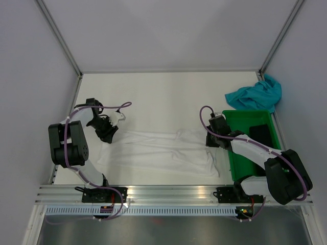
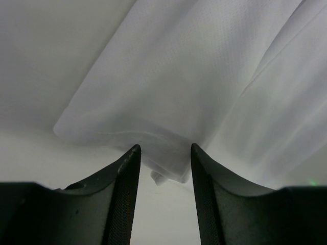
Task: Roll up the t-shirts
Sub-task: Fold the tshirt
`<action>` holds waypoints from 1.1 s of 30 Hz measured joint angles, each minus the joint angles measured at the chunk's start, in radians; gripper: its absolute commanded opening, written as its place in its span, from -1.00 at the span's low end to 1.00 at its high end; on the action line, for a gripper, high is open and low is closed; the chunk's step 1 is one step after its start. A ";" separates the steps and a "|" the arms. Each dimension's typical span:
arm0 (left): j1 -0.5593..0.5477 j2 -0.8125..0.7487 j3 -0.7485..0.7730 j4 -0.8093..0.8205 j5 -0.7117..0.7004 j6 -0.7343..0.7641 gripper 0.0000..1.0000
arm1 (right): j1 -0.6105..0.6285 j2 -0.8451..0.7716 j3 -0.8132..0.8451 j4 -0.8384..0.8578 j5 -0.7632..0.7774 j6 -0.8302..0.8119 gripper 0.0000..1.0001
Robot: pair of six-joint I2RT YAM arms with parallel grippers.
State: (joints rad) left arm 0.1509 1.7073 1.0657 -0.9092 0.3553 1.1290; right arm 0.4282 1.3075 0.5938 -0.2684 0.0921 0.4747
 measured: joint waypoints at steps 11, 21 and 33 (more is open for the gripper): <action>-0.003 -0.001 -0.009 0.055 -0.025 -0.001 -0.95 | 0.000 0.017 0.012 0.000 0.001 -0.001 -0.99; -0.002 -0.034 0.006 0.056 -0.020 -0.005 -0.95 | 0.000 0.017 0.053 -0.019 0.014 -0.023 -0.99; -0.002 -0.034 0.099 0.071 0.002 -0.068 -0.95 | 0.000 0.019 0.151 -0.071 0.053 -0.068 -0.99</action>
State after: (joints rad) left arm 0.1486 1.6730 1.1645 -0.8379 0.3576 1.0615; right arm 0.4282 1.3262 0.7452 -0.3393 0.1452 0.4065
